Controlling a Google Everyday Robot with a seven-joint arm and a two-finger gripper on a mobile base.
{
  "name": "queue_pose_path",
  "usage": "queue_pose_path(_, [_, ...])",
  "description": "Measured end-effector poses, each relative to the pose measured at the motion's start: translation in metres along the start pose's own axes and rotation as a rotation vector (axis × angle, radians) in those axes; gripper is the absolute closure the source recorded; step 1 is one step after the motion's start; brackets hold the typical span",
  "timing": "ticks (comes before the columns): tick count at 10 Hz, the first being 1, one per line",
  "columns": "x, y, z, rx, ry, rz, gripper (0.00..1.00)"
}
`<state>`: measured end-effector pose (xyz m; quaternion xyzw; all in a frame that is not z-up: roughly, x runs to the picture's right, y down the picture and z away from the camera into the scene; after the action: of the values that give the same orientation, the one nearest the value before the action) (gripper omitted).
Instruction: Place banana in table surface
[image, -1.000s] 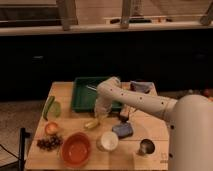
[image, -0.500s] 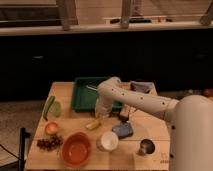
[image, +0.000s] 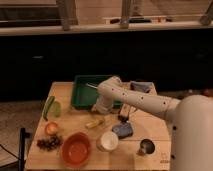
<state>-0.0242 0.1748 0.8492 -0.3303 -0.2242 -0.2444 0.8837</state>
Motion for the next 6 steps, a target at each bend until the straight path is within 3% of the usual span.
queue_pose_path(6, [-0.006,0.005,-0.019,0.002,0.001,-0.037,0.20])
